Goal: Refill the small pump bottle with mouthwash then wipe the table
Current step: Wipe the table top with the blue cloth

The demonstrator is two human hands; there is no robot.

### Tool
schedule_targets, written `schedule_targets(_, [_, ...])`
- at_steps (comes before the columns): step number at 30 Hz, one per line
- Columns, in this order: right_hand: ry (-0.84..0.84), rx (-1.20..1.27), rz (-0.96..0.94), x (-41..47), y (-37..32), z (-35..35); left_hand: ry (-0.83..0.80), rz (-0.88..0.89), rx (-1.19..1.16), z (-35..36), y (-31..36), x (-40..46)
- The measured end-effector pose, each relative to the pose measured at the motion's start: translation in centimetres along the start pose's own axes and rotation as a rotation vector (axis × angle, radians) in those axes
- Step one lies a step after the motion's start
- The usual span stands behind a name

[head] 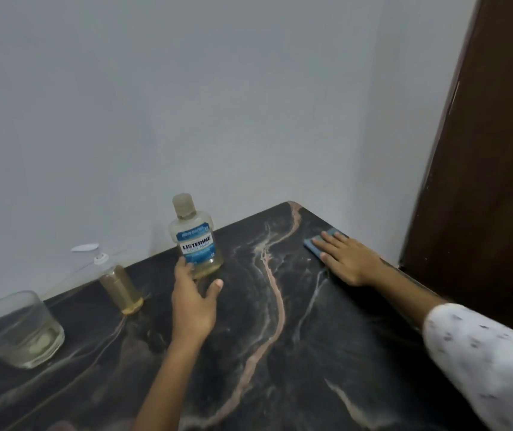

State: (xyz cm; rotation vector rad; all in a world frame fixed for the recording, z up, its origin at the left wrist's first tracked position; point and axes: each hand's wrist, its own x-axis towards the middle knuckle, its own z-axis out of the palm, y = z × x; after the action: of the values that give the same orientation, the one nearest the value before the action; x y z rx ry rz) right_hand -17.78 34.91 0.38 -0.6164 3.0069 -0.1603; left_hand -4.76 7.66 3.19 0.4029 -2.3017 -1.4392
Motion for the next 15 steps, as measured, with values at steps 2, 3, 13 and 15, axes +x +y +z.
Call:
schedule_targets(2, [0.003, 0.009, 0.045, -0.4, -1.6, 0.3, -0.053, 0.014, 0.057, 0.2, -0.2, -2.5])
schedule_targets(3, [0.001, 0.015, 0.025, -1.3, -2.6, 0.5, -0.074, 0.002, 0.085, 0.2, -0.3, -3.6])
schedule_targets(13, [0.002, 0.107, -0.306, -23.1, -0.8, 2.0, -0.061, 0.061, 0.271, -4.3, -1.6, -11.6])
schedule_targets(15, [0.022, 0.116, -0.12, -23.1, 2.1, 1.2, -0.032, 0.036, 0.298, -6.6, -2.5, -13.1])
